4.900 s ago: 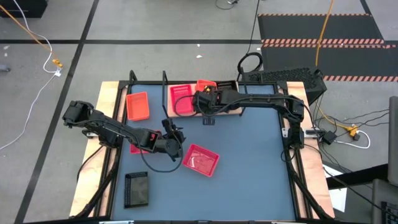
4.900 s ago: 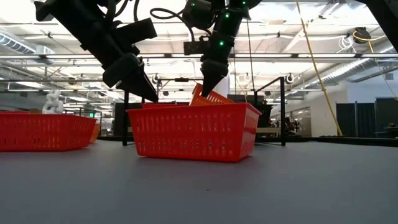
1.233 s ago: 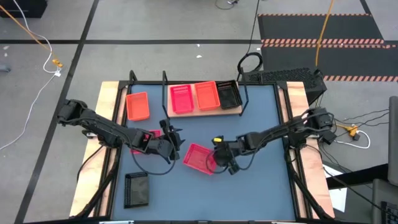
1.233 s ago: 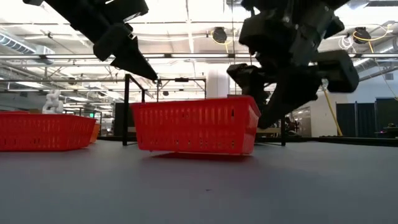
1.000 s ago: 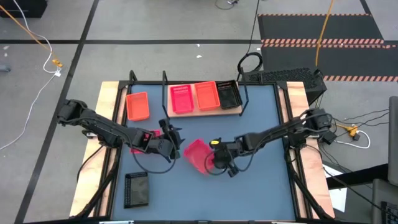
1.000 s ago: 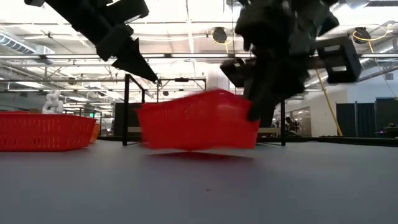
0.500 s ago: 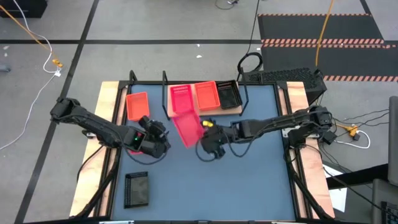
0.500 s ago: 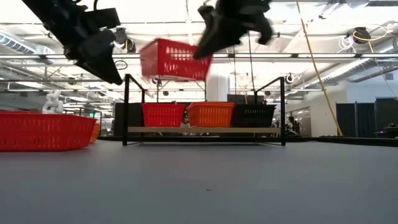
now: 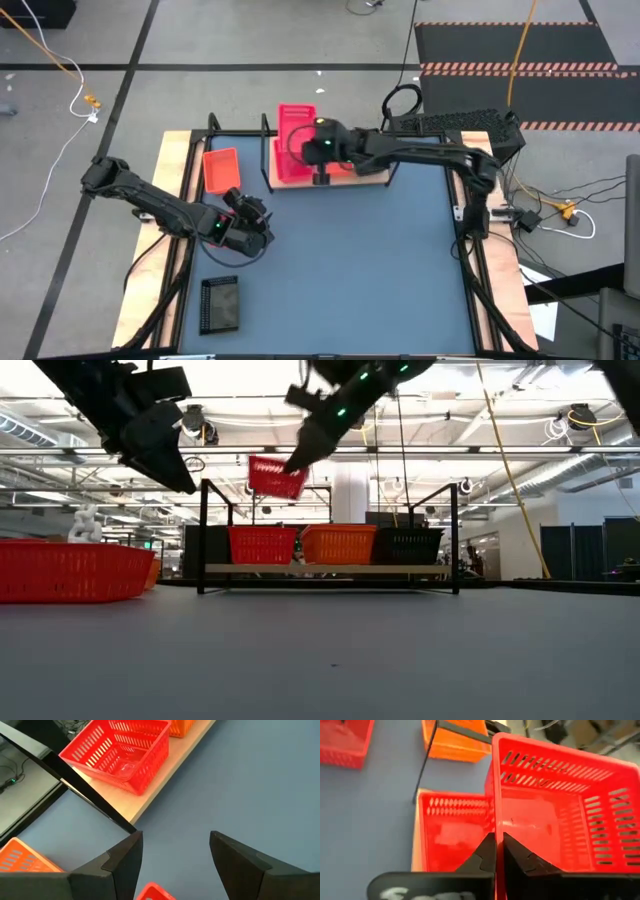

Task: Stack baskets on shelf by color
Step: Stack the right red basket on top of the red basket on the shelf

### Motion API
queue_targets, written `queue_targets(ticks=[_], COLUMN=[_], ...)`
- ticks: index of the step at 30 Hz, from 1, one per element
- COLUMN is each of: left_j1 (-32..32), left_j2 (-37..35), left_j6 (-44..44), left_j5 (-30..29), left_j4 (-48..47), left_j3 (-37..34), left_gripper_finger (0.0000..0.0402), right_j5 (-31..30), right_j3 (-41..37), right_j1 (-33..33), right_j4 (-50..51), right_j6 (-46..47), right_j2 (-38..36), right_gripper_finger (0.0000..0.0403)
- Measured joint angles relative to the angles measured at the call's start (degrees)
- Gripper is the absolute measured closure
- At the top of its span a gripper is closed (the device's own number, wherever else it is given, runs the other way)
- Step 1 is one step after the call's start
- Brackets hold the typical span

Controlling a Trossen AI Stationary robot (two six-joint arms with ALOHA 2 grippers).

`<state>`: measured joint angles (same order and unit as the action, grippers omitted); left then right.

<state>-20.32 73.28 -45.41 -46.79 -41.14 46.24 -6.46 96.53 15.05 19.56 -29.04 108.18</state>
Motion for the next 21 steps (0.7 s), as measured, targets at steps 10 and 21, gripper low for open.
queue_targets(ticks=[10, 21], left_j1=[-0.07, -1.66], left_j2=[-0.02, 0.00], left_j6=[-0.28, -4.52], left_j5=[-0.87, -0.89], left_j4=[-1.23, -3.94], left_j3=[0.00, 0.00], left_gripper_finger=[0.0170, 0.0170], right_j5=[0.68, 2.84], right_j3=[2.94, 1.54], right_j1=[-0.42, -0.50], right_j4=[3.22, 2.95], right_j6=[-1.00, -0.05], right_j2=[7.04, 7.20], right_gripper_finger=[0.0401, 0.0400])
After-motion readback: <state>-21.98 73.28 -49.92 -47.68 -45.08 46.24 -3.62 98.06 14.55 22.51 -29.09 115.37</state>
